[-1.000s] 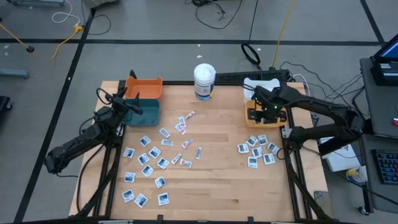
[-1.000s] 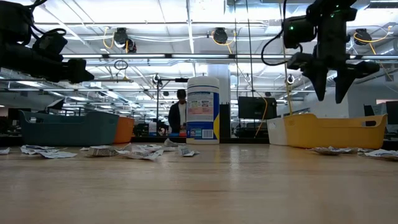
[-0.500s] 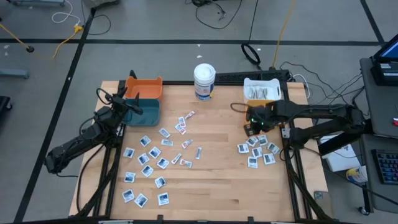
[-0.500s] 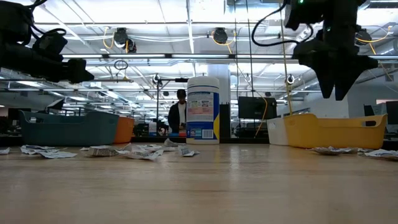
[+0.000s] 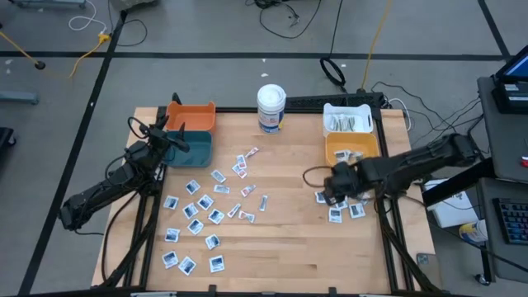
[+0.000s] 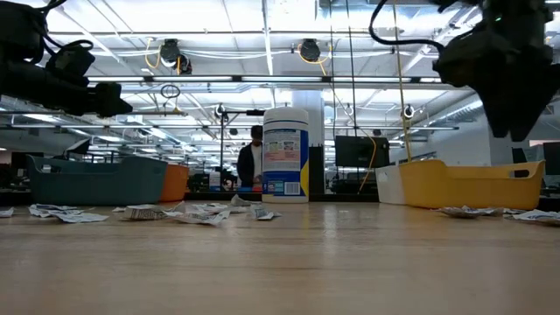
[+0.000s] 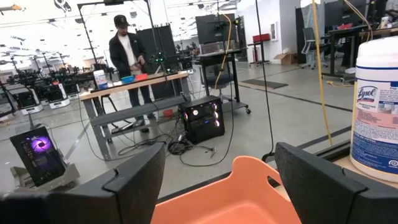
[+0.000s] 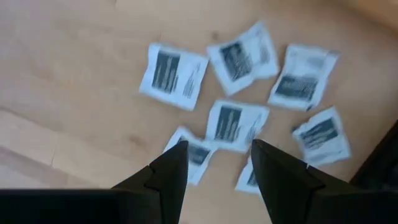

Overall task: Pick & Place First Aid Supplies
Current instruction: Put the black pad into the yellow bin

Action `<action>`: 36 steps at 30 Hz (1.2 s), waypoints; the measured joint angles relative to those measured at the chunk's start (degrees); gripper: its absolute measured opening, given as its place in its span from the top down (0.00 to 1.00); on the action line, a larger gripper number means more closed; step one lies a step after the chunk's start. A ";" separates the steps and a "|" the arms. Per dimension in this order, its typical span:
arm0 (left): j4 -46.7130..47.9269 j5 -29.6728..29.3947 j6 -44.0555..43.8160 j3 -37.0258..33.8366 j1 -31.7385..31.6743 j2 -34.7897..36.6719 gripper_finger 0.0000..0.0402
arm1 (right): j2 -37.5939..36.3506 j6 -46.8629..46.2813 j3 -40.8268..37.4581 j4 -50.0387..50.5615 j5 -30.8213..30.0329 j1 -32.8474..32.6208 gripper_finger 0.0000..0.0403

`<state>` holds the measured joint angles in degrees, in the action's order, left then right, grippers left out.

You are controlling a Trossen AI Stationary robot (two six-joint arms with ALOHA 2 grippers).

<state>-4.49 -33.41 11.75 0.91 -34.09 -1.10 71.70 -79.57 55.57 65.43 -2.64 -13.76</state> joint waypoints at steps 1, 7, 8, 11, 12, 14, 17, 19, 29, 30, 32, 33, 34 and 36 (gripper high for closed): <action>0.00 0.00 0.00 0.00 -0.02 0.00 0.23 | 0.64 -1.27 0.00 -0.40 0.21 -1.42 0.58; 0.00 0.00 0.00 0.00 0.00 -0.02 0.23 | 5.86 -5.22 0.00 -5.32 1.14 -8.08 0.58; 0.00 0.00 0.00 0.00 -0.02 -0.02 0.23 | 6.91 -5.25 0.00 -6.16 1.14 -8.72 0.58; 0.00 0.00 0.00 -0.02 -0.01 -0.02 0.23 | 10.06 -5.27 -0.20 -8.47 1.18 -10.10 0.58; 0.00 0.00 0.00 0.00 0.00 0.00 0.23 | 11.15 -5.27 -0.33 -9.12 1.22 -10.35 0.58; 0.00 0.00 0.00 -0.01 -0.01 -0.01 0.23 | 13.38 -5.27 -0.90 -10.40 1.28 -11.01 0.58; 0.00 0.00 0.00 -0.01 -0.02 -0.02 0.23 | 15.72 -5.27 -2.05 -12.63 2.25 -11.72 0.58; 0.00 0.00 0.00 0.00 -0.01 0.00 0.23 | 16.64 -5.29 -3.45 -14.68 3.96 -11.88 0.58; 0.00 0.00 0.00 -0.02 -0.02 0.00 0.23 | 17.92 -5.25 -7.97 -22.22 5.78 -10.97 0.58; 0.00 0.00 0.00 -0.02 0.00 0.00 0.23 | 17.94 -5.25 -7.98 -22.20 5.82 -10.97 0.59; 0.00 0.00 0.00 0.00 0.00 -0.01 0.23 | 17.97 -5.25 -8.00 -22.18 5.80 -10.99 0.61; 0.00 0.00 0.00 0.00 -0.02 -0.02 0.23 | 17.97 -5.26 -8.01 -22.18 5.83 -10.99 0.64; 0.00 0.00 0.00 -0.01 0.00 -0.02 0.23 | 17.97 -5.26 -8.02 -22.16 5.86 -10.99 0.66; 0.00 0.00 0.00 -0.02 -0.02 0.00 0.23 | 17.99 -5.25 -8.05 -22.17 5.87 -10.99 0.73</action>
<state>-4.49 -33.41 11.75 0.89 -34.11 -1.10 89.69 -84.82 47.52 43.26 3.23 -24.75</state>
